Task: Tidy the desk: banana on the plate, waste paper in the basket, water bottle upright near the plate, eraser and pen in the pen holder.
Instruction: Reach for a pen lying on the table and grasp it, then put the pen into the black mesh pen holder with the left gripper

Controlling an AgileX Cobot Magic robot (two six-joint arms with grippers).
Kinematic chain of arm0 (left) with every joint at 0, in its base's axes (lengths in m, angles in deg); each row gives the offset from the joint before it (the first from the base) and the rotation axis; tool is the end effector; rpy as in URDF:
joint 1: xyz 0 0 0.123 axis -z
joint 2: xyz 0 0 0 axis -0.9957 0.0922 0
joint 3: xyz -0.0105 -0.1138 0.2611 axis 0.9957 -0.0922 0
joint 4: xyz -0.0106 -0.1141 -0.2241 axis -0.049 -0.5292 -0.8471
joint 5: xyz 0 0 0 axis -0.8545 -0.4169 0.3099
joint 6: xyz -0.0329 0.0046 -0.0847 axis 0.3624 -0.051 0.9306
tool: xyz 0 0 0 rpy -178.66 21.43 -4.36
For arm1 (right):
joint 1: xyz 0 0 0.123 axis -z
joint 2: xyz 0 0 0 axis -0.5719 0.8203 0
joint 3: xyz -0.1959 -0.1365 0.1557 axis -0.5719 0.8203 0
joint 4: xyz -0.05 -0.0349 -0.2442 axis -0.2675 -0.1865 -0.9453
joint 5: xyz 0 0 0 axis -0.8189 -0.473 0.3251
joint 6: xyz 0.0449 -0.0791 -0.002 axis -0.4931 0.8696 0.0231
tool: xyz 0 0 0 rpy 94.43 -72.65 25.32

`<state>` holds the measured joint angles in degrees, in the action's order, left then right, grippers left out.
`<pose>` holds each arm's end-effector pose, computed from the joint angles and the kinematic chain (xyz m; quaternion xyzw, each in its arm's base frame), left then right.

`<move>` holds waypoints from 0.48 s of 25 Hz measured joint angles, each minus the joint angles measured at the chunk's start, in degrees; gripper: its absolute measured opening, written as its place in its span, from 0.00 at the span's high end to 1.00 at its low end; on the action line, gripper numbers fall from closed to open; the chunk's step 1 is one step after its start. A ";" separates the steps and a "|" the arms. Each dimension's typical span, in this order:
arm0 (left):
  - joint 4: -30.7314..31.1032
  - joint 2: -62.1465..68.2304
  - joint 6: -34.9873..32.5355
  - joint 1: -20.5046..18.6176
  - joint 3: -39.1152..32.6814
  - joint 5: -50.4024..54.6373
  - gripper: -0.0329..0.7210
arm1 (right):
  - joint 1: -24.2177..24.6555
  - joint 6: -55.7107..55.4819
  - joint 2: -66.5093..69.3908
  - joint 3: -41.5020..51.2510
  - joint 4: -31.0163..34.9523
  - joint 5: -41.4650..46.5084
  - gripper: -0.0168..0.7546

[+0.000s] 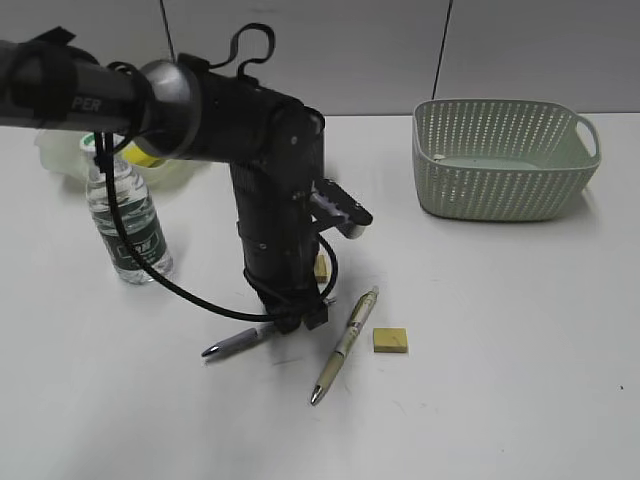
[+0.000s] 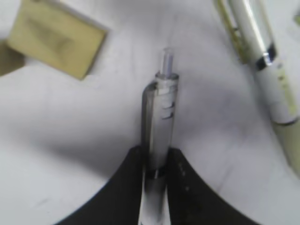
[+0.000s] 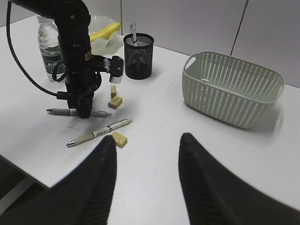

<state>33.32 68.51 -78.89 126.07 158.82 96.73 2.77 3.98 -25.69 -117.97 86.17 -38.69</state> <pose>0.3178 -0.2841 0.1207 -0.4828 -0.8756 0.0176 0.0010 -0.0009 0.0006 0.2987 -0.2323 0.7513 0.1655 0.5952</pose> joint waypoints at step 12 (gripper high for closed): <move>-1.05 -15.40 5.16 1.68 1.93 -6.98 0.81 | 0.00 0.00 0.00 0.00 -0.04 -0.06 0.52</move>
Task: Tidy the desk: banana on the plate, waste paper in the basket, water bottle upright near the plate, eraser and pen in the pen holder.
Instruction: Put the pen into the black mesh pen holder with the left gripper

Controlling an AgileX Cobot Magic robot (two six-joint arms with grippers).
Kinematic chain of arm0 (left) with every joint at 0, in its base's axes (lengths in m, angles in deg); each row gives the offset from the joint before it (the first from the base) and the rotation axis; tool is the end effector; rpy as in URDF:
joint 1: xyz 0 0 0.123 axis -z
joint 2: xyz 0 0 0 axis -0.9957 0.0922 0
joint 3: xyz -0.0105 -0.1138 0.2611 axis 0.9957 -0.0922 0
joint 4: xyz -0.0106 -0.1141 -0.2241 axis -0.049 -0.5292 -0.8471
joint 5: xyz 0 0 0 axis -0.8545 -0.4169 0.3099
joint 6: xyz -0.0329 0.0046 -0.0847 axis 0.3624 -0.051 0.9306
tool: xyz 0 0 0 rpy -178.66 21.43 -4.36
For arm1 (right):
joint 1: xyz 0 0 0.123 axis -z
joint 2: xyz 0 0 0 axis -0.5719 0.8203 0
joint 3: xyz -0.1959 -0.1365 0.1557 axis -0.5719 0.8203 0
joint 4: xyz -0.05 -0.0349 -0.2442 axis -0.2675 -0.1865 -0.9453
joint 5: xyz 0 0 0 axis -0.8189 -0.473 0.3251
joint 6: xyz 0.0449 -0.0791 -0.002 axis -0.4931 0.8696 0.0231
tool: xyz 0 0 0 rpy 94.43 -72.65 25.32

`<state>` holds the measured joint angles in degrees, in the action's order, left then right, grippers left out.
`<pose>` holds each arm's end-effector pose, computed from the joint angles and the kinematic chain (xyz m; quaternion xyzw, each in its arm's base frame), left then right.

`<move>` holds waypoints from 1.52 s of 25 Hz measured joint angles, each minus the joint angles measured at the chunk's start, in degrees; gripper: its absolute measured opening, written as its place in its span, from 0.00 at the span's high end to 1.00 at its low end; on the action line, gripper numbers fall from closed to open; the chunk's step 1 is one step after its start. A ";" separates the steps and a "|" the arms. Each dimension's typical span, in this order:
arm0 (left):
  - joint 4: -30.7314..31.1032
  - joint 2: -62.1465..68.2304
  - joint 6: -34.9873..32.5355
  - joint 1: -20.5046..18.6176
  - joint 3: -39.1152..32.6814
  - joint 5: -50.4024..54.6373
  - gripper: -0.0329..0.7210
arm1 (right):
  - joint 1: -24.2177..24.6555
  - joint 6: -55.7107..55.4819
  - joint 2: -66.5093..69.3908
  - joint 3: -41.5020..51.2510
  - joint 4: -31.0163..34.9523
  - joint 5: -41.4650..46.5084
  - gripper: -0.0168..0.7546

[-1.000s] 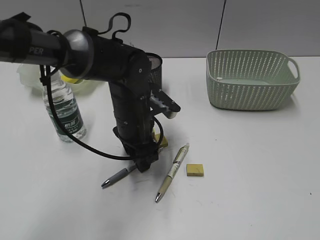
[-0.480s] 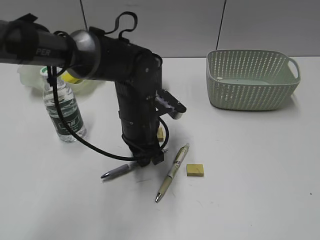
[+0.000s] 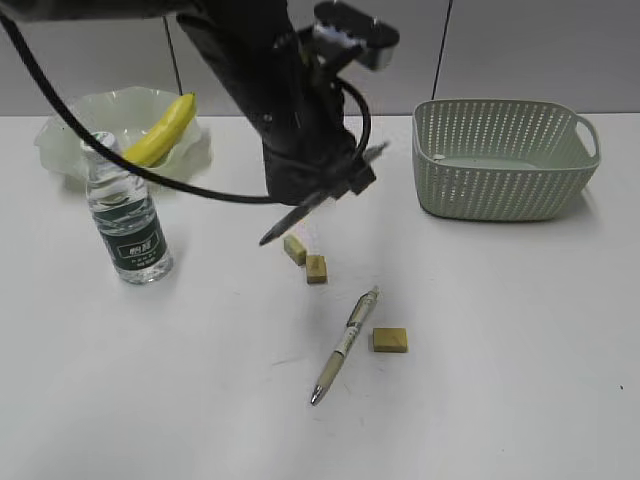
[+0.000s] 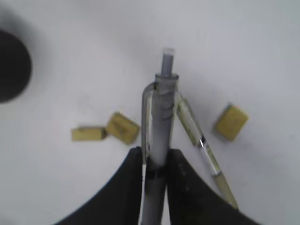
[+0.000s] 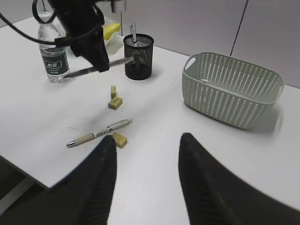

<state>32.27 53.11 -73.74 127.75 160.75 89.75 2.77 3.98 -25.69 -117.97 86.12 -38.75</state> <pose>0.3087 -0.2941 0.2472 0.4430 0.8704 -0.0817 0.1985 -0.0009 0.0005 0.2988 -0.2322 0.7510 0.1652 0.5957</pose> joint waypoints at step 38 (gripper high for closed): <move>-11.78 13.76 7.85 -11.79 -0.06 -58.79 0.81 | 0.00 -0.05 0.00 0.07 0.00 -0.26 0.52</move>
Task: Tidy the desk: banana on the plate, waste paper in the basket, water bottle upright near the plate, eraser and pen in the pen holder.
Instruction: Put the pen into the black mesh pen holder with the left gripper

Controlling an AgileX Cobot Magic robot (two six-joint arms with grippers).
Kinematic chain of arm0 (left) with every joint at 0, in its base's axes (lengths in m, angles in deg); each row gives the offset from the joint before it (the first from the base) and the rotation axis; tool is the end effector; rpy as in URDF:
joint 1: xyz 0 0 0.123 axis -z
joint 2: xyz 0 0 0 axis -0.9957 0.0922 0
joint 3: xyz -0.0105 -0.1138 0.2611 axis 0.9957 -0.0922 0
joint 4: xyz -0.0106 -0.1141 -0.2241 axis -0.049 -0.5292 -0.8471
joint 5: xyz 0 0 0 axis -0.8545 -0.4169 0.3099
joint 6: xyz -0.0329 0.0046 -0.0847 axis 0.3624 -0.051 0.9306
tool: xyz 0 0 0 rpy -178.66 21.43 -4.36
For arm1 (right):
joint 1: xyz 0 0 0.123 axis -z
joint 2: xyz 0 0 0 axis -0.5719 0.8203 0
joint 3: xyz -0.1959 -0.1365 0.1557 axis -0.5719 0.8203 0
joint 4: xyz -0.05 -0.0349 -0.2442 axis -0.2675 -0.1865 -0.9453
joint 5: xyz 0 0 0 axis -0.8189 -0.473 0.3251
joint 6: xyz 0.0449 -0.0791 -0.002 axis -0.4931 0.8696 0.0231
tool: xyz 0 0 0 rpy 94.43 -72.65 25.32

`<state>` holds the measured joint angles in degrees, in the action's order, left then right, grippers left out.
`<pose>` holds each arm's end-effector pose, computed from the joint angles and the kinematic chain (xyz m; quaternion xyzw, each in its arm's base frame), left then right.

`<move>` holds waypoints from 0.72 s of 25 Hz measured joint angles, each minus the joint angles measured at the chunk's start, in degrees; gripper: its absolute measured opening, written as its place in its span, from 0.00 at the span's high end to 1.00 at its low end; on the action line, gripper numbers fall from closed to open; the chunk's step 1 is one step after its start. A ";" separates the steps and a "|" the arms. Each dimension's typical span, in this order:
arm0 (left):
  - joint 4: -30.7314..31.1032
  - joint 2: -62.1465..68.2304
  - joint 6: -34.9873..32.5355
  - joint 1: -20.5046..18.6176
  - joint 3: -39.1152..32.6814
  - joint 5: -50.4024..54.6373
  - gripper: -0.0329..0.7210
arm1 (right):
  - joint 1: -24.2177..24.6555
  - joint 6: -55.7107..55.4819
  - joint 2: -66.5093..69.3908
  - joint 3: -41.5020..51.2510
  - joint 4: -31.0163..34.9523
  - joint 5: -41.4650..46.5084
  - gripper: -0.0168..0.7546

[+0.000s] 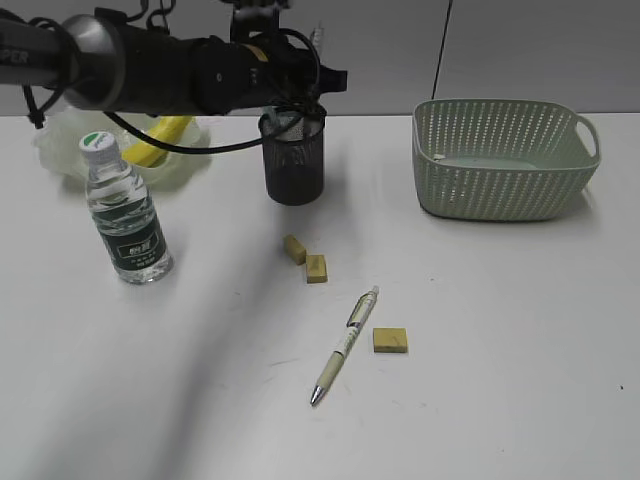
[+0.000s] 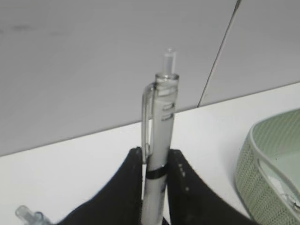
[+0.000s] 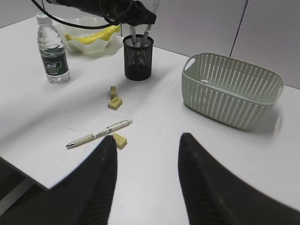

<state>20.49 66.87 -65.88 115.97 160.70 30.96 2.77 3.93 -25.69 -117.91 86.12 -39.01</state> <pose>0.4389 -0.2627 0.1991 0.1387 0.8107 -0.1886 0.5366 -0.0007 0.0006 0.2989 -0.2316 0.7500 0.1658 0.5970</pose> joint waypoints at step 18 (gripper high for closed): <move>-0.13 1.26 0.01 0.05 -0.14 0.63 0.56 | 0.00 0.00 -0.02 0.00 0.00 -0.02 0.52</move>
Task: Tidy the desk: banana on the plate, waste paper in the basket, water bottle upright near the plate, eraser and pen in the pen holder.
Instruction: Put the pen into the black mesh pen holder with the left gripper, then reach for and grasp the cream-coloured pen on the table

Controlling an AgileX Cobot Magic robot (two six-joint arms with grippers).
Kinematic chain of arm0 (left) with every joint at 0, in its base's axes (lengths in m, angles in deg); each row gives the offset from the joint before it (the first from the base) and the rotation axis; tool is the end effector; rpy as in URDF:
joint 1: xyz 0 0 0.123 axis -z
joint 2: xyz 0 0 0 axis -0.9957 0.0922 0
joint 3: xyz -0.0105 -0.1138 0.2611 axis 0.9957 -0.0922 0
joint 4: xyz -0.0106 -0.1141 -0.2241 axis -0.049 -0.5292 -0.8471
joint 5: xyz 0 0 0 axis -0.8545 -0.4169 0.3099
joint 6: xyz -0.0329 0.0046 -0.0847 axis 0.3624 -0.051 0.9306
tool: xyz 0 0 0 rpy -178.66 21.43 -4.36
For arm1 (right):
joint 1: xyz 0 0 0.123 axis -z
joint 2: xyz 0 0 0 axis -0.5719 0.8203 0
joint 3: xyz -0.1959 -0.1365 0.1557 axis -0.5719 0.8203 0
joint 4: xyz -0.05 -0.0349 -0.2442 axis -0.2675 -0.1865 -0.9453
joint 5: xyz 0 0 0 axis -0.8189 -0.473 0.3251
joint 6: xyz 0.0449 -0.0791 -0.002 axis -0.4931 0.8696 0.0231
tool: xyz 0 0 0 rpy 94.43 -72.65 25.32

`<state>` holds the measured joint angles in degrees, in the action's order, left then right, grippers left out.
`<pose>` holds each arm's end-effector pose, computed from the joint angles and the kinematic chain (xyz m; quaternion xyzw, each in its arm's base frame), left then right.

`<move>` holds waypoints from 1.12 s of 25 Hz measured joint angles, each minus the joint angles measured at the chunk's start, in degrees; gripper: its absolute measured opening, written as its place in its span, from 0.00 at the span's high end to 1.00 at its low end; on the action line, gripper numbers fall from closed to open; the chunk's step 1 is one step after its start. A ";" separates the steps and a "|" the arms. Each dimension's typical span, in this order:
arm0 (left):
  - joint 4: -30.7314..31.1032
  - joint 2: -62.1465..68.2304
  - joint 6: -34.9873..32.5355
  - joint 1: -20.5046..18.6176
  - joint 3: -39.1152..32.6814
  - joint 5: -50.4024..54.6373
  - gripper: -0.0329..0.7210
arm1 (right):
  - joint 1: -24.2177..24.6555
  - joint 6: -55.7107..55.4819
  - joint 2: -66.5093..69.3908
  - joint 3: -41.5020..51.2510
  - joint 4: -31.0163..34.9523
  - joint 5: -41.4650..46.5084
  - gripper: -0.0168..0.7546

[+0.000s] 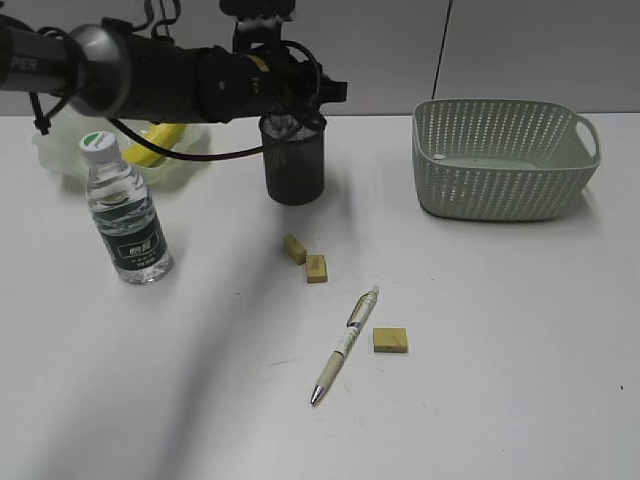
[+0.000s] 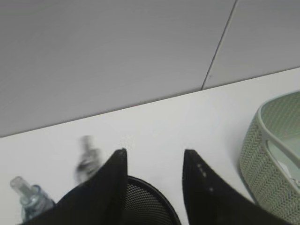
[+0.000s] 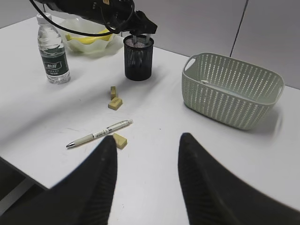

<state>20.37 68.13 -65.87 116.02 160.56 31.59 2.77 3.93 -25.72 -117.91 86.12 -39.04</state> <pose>0.4393 -0.2637 0.1862 0.1407 0.8204 -0.1852 0.5224 -0.0007 0.0006 0.2990 -0.2315 0.7497 0.1659 0.5973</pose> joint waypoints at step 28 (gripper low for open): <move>11.49 -40.20 0.00 0.05 -0.03 47.82 0.54 | 0.00 0.00 0.00 0.00 0.00 -0.04 0.52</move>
<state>31.86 27.93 -65.87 116.07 160.53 79.40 2.77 3.93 -25.72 -117.91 86.12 -39.08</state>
